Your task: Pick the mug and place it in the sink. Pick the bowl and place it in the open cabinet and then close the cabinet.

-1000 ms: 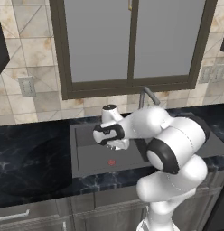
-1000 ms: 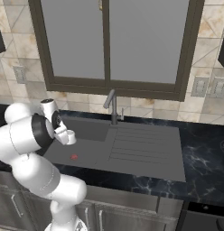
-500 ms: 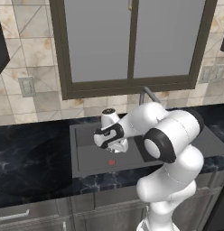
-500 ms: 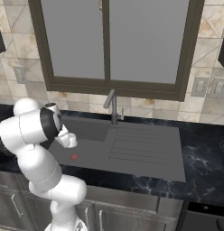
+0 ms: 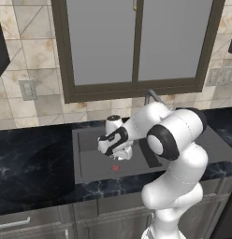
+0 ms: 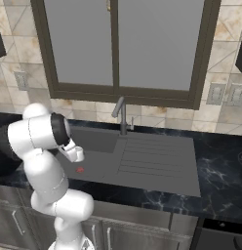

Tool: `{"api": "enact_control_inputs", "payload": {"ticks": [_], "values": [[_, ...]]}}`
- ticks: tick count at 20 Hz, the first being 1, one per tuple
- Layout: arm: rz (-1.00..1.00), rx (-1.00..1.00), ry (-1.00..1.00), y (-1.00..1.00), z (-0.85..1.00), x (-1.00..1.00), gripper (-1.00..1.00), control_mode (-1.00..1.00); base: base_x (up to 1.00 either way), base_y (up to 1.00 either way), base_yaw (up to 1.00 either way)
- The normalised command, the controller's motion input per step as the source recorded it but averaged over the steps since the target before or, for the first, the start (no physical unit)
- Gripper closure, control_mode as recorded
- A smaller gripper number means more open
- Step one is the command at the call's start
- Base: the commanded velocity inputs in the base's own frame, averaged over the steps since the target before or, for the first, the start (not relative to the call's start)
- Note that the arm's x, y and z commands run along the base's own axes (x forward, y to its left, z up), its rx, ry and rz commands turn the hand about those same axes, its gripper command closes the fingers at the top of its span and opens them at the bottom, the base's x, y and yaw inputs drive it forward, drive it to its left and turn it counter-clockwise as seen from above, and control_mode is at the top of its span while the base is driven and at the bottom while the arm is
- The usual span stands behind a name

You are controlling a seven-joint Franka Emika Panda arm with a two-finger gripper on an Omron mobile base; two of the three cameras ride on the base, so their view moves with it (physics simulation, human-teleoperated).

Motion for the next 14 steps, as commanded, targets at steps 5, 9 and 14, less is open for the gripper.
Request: {"api": "enact_control_inputs", "payload": {"ticks": [5,9,14], "values": [[0.00,0.05,0.00,-0.02,-0.14,0.07,1.00,-1.00,0.00,0.00,0.00],[0.00,0.03,0.00,0.00,-0.18,0.11,1.00,-1.00,0.00,0.00,0.00],[0.00,0.00,-0.02,0.00,-0.19,0.14,1.00,-1.00,0.00,0.00,0.00]]}}
